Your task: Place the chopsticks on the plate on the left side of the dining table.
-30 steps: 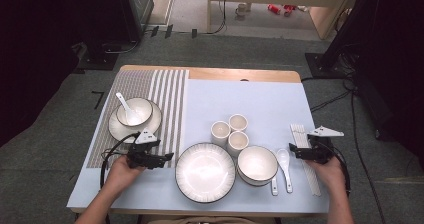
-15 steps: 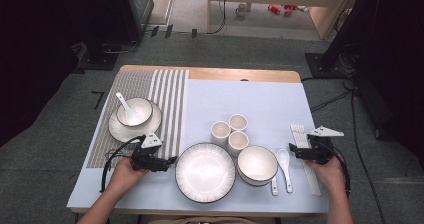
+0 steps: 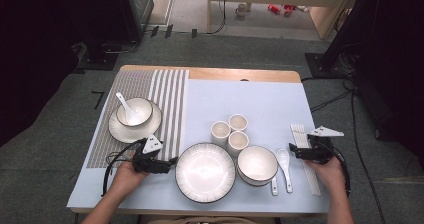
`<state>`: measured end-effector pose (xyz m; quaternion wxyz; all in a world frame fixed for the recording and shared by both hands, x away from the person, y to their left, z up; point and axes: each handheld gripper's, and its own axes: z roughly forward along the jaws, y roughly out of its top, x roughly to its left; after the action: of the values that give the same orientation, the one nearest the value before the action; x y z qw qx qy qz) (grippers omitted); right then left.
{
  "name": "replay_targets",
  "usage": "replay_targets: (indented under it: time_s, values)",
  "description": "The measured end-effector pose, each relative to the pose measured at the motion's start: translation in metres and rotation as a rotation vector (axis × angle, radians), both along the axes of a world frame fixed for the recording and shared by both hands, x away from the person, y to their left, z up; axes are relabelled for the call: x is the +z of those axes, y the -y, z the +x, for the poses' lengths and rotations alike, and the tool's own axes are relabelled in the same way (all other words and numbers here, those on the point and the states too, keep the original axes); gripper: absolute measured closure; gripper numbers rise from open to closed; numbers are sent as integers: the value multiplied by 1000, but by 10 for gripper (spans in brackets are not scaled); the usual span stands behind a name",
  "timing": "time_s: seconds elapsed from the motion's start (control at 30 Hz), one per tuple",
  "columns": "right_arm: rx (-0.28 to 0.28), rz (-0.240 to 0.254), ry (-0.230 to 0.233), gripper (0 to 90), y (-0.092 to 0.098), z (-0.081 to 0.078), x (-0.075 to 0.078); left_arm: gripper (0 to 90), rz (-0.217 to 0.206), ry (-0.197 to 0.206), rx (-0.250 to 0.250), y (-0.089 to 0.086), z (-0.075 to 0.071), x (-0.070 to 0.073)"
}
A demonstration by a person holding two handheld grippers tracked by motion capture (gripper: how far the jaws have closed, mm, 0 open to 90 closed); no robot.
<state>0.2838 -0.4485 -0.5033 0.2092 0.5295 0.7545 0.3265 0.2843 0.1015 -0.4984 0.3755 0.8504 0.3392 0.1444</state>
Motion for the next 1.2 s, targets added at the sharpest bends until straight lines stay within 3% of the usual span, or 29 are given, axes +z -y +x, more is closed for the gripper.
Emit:
replay_targets:
  time_s: [0.37, 0.73, 0.9, 1.2]
  values:
    - [-10, 6, -4, 146, 1, -1, 2, 188, -2, 4, 1, 0, 0, 0]
    - [-70, 41, -9, 157, 5, -2, 7, 181, 5, 5, 23, 1, -2, 0]
    - [-79, 32, 1, 177, 4, -4, 11, 180, 5, 7, 65, 3, -6, 0]
    - [-120, 19, 12, 220, 2, -13, 21, 180, 4, 6, 65, 3, -6, -1]
